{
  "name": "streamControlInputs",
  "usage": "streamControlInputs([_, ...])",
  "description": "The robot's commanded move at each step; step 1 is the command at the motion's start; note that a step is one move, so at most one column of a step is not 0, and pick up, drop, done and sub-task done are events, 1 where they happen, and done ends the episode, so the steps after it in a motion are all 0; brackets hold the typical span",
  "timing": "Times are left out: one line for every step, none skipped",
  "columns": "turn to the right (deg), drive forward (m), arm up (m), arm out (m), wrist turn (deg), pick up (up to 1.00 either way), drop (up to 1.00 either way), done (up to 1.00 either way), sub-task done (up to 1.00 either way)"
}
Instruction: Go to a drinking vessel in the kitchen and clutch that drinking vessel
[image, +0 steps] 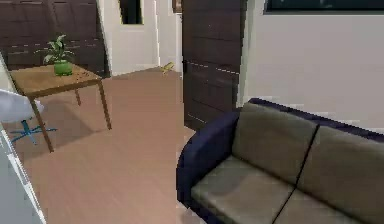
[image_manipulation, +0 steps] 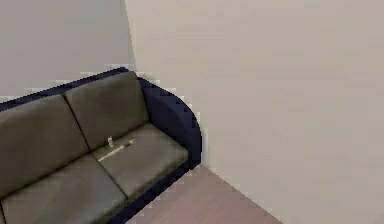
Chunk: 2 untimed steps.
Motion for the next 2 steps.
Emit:
streamControlInputs([-21.0,0.0,0.0,0.0,0.0,0.0,0.0,0.0,0.0])
streamControlInputs([0.0,1.0,0.0,0.0,0.0,0.0,0.0,0.0,0.0])
